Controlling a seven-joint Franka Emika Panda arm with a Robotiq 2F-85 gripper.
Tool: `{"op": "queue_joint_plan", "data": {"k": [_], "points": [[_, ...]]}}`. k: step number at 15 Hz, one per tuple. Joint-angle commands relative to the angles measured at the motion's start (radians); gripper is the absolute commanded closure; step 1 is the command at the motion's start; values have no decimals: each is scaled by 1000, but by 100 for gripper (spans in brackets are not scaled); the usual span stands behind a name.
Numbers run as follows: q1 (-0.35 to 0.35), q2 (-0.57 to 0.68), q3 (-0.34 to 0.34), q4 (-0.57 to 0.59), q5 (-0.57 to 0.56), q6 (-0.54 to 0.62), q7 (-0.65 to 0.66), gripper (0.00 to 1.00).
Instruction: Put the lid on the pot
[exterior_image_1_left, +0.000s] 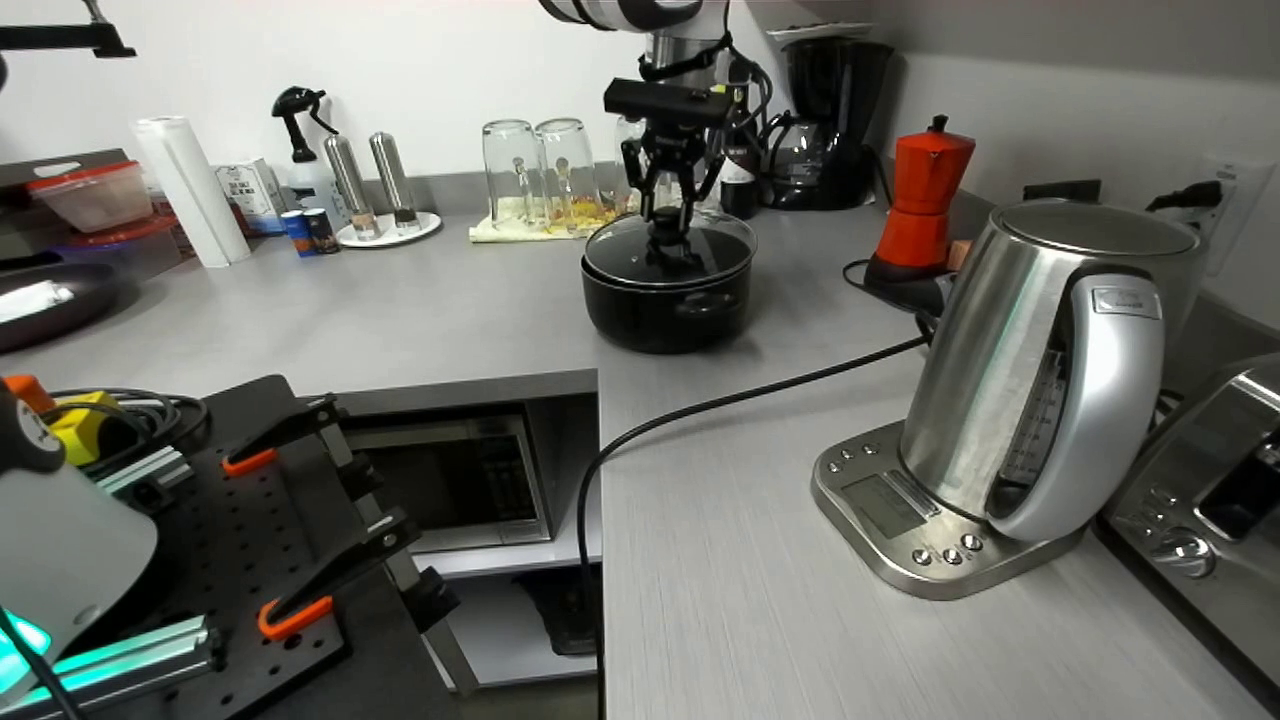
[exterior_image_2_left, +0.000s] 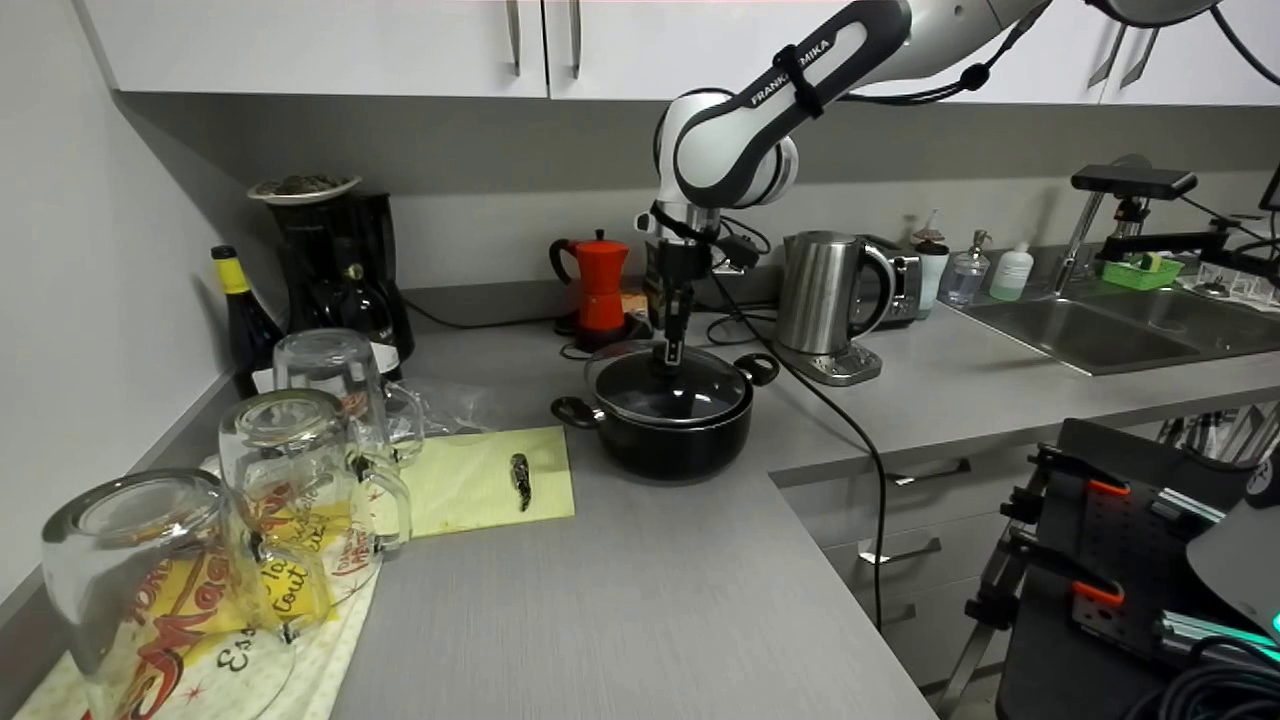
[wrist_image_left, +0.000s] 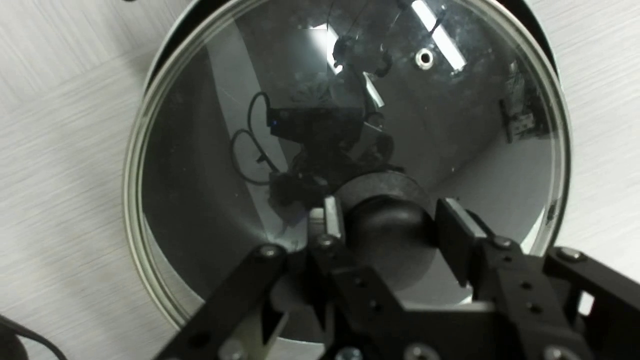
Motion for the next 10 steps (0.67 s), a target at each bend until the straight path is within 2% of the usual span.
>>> {"op": "queue_joint_plan", "data": {"k": [1,10], "points": [[-29,-70,15,-85,47,39,-41,76],[-45,-120,19,-175,73,96,-61,76]]}}
